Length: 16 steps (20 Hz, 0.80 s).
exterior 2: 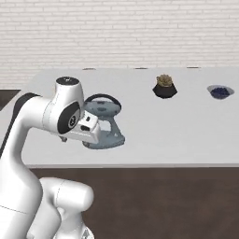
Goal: Navigate to the stand mixer.
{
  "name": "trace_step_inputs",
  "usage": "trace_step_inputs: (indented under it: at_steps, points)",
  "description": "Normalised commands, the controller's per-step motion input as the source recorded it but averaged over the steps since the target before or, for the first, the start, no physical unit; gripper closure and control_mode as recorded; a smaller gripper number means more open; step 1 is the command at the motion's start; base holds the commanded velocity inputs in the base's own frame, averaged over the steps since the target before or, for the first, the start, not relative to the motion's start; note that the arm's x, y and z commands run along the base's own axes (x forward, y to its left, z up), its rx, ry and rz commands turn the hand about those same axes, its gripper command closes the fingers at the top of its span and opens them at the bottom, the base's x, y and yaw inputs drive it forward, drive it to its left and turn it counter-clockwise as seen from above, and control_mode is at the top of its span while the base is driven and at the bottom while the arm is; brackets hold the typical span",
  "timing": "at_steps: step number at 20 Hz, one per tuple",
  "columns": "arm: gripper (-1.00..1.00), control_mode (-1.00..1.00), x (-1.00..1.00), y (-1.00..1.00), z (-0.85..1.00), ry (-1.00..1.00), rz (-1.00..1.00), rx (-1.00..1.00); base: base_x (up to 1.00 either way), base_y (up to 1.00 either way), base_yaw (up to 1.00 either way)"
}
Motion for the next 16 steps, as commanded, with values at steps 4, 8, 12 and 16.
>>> trace_step_inputs:
  at_steps: [4,8,12,16]
  points:
    - [-1.0,1.0,0.0,0.0,0.0,0.0,0.0,0.0,0.33,-0.03,0.27]
    - [-1.0,1.0,0.0,0.0,0.0,0.0,0.0,0.0,0.25,-0.34,0.25]
    - [-1.0,1.0,0.0,0.0,0.0,0.0,0.0,0.0,0.25,-0.4,0.23]
    - [-1.0,1.0,0.0,0.0,0.0,0.0,0.0,0.0,0.23,-0.43,0.2]
